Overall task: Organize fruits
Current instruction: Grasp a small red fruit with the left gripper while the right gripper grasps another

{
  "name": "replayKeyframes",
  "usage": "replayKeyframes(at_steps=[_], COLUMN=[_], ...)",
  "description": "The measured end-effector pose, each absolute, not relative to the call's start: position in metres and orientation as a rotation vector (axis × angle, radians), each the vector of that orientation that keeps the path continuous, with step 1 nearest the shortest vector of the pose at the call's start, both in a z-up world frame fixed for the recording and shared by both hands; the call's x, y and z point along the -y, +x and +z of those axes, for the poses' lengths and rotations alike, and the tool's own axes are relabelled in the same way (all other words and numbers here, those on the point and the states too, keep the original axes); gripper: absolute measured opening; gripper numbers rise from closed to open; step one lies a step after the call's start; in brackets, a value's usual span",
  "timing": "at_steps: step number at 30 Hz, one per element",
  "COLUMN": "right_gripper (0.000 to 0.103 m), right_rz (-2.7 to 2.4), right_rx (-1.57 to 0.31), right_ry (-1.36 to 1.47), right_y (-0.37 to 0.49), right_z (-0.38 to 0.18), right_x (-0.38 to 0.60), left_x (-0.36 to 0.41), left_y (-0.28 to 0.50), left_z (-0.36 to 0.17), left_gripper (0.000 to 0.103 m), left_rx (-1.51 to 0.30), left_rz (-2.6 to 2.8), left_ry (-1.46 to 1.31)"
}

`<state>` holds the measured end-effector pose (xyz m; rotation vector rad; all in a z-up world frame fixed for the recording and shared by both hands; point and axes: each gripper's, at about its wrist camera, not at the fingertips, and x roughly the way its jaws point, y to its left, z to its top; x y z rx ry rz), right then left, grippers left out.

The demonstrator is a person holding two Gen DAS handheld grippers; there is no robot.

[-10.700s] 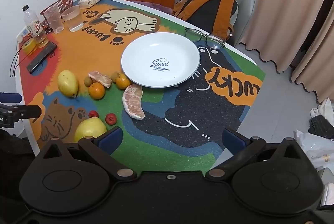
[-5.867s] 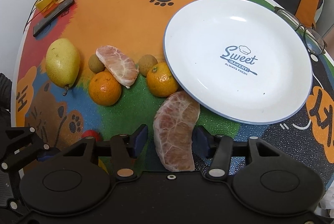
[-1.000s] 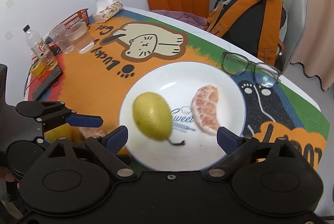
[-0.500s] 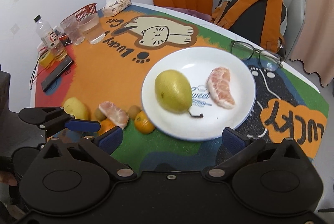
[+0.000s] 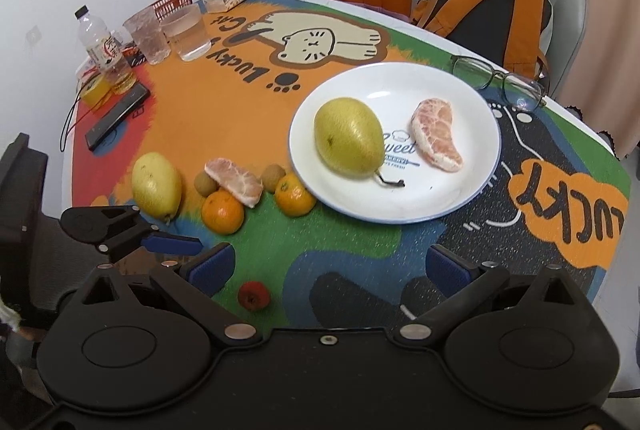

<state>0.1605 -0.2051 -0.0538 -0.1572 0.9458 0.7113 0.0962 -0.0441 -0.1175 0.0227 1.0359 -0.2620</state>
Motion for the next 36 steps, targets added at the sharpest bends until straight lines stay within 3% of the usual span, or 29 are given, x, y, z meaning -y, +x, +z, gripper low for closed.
replayKeyframes(at_steps=[3,7,13,17,24,29,32,36], right_gripper=[0.103,0.103,0.102,0.092,0.079,0.064,0.062,0.062], right_rz=[0.71,0.715,0.752,0.766,0.767,0.763,0.764,0.765], right_rx=[-0.956,-0.963,-0.973,-0.987,-1.039,-1.082,-1.094,-1.092], right_ry=[-0.156,-0.166,-0.219,-0.282,-0.276,-0.254,-0.248,-0.241], right_y=[0.156,0.15,0.14,0.135,0.136,0.142,0.142,0.141], right_z=[-0.055,-0.059,-0.069,-0.082,-0.096,-0.102,-0.103,-0.103], right_x=[0.204,0.2,0.183,0.168,0.158,0.151,0.149,0.148], left_x=[0.044,0.042,0.042,0.041,0.037,0.04,0.041,0.039], left_y=[0.094,0.092,0.087,0.086,0.084,0.08,0.077,0.07], left_z=[-0.123,-0.128,-0.131,-0.132,-0.131,-0.131,-0.13,-0.13], left_gripper=[0.086,0.071,0.066,0.064,0.048,0.037,0.023,0.023], left_rx=[-1.04,-1.04,-1.019,-1.007,-0.987,-0.966,-0.955,-0.959], left_rz=[-0.278,-0.295,-0.323,-0.332,-0.363,-0.401,-0.419,-0.436], left_ry=[0.06,0.096,0.15,0.155,0.177,0.216,0.228,0.223])
